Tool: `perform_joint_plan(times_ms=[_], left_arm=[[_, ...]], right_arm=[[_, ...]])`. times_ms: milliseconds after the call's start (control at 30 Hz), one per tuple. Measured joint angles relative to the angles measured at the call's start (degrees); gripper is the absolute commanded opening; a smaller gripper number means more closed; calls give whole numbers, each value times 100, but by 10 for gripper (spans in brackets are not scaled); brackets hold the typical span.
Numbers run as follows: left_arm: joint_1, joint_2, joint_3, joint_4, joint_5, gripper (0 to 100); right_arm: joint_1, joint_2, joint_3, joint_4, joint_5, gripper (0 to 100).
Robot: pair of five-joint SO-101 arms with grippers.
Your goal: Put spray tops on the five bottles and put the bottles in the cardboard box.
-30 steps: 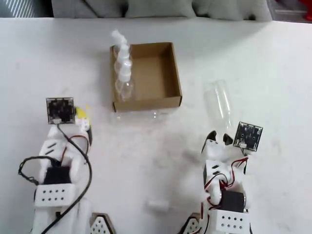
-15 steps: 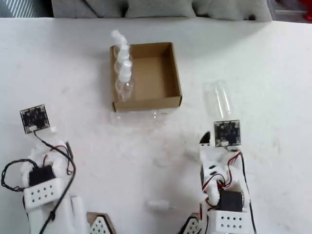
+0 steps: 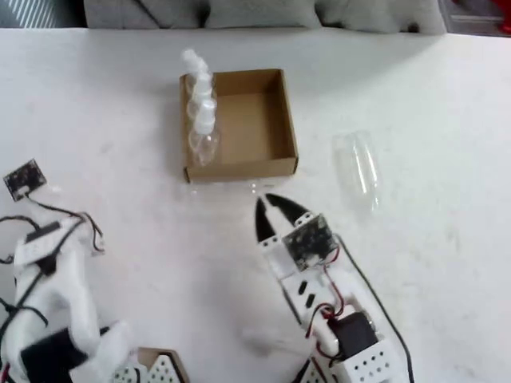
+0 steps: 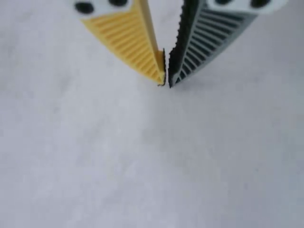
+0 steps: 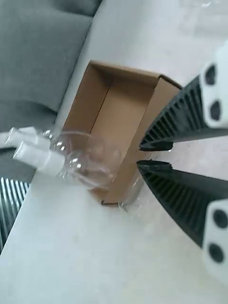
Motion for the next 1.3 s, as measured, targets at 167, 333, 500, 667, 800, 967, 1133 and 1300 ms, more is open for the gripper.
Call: perform_joint_plan(times_ms=[167, 333, 500, 667, 800, 967, 1133, 1300], left_arm=[[-9, 888, -774, 343, 35, 24], [-35, 1380, -1240, 598, 53, 23], [-62, 1424, -1292, 633, 62, 23], [-62, 1424, -1292, 633, 62, 23], [-62, 1424, -1292, 633, 62, 23], [-62, 1433, -1292, 633, 62, 23], [-62, 1433, -1292, 633, 62, 22], [-62, 1433, -1292, 633, 62, 22]], right_arm=[[-484, 0, 0, -114, 0, 19], [-554, 0, 0, -114, 0, 19], [-589, 0, -53, -114, 0, 19], [-1064, 132, -88, -123, 0, 19], [-1240, 853, -88, -721, 0, 19], [-1275, 2453, -404, -1723, 0, 19], [-1284, 4598, -1345, -2532, 0, 19], [-1284, 6699, -2119, -3473, -97, 19]])
